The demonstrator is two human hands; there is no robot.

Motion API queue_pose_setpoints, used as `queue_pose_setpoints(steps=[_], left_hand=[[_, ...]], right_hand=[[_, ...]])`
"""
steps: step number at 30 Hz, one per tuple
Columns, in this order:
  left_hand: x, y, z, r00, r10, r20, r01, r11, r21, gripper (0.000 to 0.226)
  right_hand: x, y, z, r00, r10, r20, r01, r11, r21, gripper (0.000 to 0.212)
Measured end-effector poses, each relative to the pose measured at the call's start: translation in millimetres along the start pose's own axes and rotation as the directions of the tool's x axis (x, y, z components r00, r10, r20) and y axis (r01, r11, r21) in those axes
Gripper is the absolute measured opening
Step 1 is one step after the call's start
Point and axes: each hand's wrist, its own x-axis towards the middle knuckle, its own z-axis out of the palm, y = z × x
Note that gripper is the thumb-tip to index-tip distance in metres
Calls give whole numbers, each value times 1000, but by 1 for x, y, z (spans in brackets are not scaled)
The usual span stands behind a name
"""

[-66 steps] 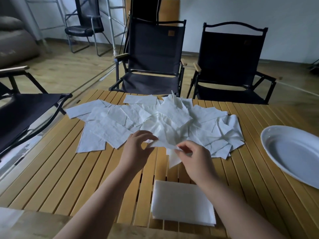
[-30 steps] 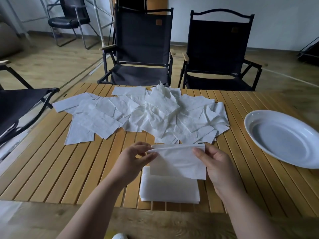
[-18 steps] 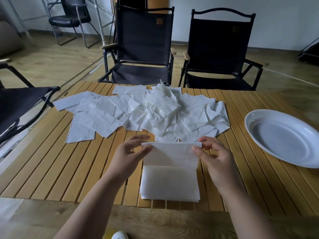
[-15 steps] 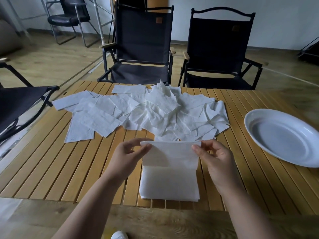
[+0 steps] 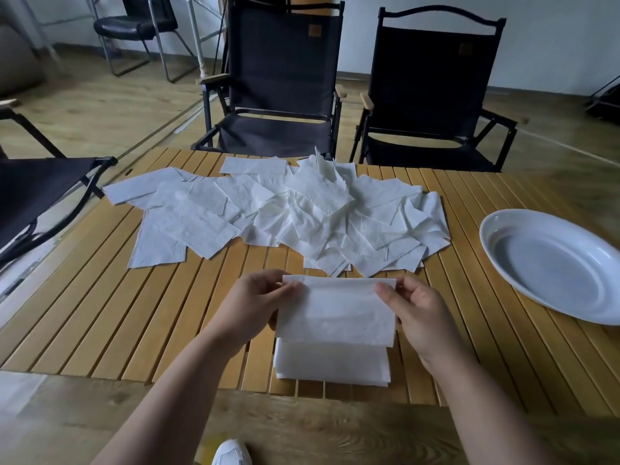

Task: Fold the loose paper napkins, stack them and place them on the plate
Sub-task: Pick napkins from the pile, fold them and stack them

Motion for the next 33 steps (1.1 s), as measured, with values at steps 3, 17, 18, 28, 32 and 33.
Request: queue_pose_setpoints(steps=[3,17,18,28,32,33], left_hand=[[0,-2,-3,992,-87,94,88,996,3,20],[4,-14,-6,936,-345,68,308,898,316,26],[5,-15,-6,939,-341,47,303,883,357,28],[10,-21,-13,968,-249,-13,208,778,593,30],[11,-21,-14,962,-272,-6,223,774,593,30],[11,-21,-14,962,-272,-3,221,775,592,30]], right_hand=[[2,2,-1,997,78,22,-75,991,-108,17],[3,15,2,955,284,88,-169,763,-623,22],[3,16,3,957,276,87,-159,752,-640,23],[-1,14,6,972,236,-3,-175,713,-679,27],[-1,15,6,974,227,0,-165,709,-686,25],[-1,15,6,974,226,-2,-166,708,-687,24]])
